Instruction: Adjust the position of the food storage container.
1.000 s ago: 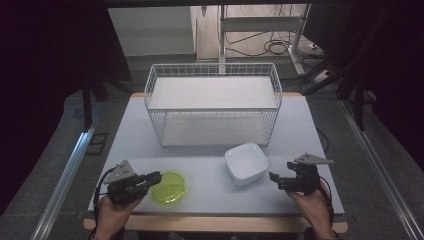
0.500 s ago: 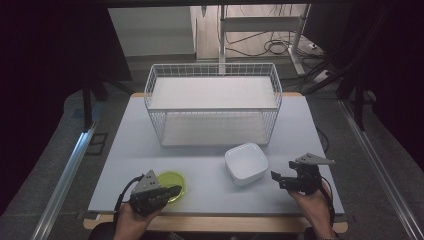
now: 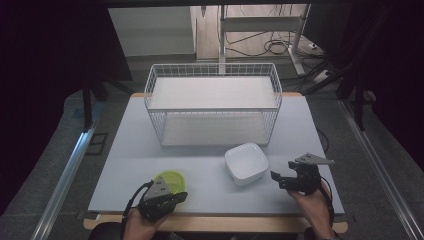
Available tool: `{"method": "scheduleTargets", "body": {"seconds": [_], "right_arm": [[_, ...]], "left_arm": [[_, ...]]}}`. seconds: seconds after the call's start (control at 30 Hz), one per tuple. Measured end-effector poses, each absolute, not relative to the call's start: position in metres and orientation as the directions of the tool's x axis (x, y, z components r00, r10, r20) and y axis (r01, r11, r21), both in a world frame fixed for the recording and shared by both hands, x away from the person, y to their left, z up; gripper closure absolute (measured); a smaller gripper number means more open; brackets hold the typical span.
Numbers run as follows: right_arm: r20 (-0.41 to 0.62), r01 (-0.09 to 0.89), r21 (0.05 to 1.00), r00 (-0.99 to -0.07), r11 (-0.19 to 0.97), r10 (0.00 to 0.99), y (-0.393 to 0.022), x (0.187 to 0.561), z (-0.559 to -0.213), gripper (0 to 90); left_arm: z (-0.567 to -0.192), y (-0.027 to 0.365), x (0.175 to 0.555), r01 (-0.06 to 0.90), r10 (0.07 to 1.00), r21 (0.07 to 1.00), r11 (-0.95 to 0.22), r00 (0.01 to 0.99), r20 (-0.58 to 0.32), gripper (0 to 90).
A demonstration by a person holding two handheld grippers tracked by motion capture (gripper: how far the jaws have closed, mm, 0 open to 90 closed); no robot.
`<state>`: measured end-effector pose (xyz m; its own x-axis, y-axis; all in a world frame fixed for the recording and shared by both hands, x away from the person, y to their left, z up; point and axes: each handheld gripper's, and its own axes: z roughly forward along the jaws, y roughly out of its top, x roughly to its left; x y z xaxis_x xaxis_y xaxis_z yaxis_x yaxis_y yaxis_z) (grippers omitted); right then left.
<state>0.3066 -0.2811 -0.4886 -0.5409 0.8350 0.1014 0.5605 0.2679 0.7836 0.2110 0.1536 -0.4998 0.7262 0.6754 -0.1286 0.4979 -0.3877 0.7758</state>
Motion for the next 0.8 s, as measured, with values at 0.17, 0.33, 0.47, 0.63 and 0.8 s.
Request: {"method": "scheduleTargets", "body": {"seconds": [0.17, 0.33, 0.47, 0.63, 0.8], "right_arm": [[0.102, 0.563, 0.782, -0.541, 0.269, 0.835, -0.281, 0.306, -0.489, 18.8], [0.101, 0.562, 0.782, -0.541, 0.27, 0.835, -0.28, 0.306, -0.489, 18.9], [0.095, 0.559, 0.782, -0.543, 0.276, 0.834, -0.28, 0.306, -0.489, 19.0], [0.093, 0.56, 0.779, -0.547, 0.281, 0.832, -0.28, 0.307, -0.49, 19.3], [0.09, 0.558, 0.78, -0.549, 0.284, 0.831, -0.279, 0.306, -0.49, 19.4]], "left_arm": [[-0.502, 0.158, 0.215, 0.528, 0.7, 0.765, -0.369, 0.699, -0.146, 90.0], [-0.504, 0.164, 0.219, 0.546, 0.723, 0.757, -0.36, 0.676, -0.144, 90.0], [-0.506, 0.173, 0.223, 0.557, 0.745, 0.76, -0.335, 0.65, -0.149, 90.0], [-0.506, 0.184, 0.229, 0.572, 0.769, 0.758, -0.313, 0.622, -0.152, 90.0], [-0.507, 0.197, 0.234, 0.585, 0.789, 0.757, -0.29, 0.594, -0.156, 90.0]]}}
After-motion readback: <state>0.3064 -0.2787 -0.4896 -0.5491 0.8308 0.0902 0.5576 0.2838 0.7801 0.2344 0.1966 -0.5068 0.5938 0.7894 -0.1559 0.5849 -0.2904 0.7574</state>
